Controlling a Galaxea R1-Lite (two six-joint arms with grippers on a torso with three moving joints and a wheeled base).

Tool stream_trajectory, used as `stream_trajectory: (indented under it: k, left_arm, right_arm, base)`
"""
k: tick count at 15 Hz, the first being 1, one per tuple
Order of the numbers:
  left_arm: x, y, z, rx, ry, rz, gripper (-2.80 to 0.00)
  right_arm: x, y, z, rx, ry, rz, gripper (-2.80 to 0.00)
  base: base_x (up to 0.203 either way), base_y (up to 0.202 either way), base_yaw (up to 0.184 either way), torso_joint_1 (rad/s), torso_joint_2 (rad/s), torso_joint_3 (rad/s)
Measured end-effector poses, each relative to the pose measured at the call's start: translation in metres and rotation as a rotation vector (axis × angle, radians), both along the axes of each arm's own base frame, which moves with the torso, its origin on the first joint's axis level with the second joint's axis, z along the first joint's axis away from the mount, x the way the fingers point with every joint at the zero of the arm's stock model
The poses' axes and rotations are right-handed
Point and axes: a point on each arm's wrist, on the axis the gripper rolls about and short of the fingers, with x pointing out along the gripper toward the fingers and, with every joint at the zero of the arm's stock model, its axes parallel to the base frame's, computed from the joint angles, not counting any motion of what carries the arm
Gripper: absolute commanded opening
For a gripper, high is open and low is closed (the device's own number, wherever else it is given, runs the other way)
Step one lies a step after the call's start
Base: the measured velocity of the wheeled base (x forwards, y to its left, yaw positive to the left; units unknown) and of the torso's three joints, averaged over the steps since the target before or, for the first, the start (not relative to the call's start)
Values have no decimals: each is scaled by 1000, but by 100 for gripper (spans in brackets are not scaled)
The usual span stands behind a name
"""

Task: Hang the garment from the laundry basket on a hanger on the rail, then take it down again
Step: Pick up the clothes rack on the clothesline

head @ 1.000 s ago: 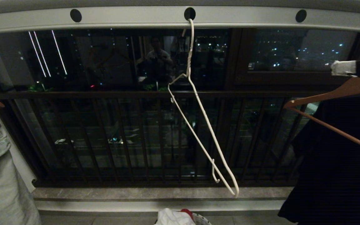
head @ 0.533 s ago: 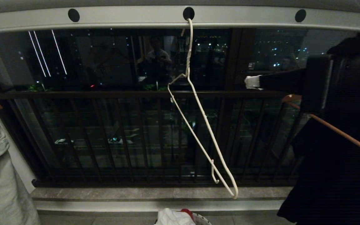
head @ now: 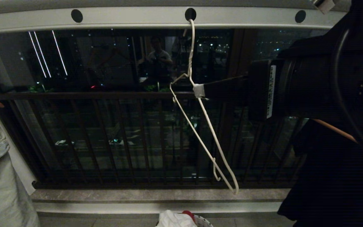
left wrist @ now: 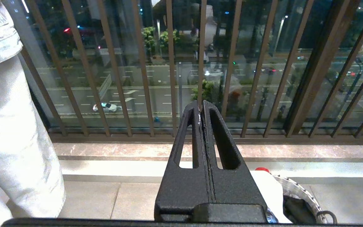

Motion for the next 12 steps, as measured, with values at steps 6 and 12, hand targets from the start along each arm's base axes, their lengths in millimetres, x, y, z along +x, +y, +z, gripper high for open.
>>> stream_trajectory:
  k: [6, 12]
  left_arm:
    - [0, 0, 0, 0, 0, 0, -280]
    - [0, 0, 0, 0, 0, 0, -280]
  right_arm:
    - [14, 25, -25, -108, 43, -81, 0]
    - [23, 37, -51, -205, 92, -115, 0]
  base:
    - [0, 0, 0, 0, 0, 0]
    - [0, 0, 0, 0, 0, 0]
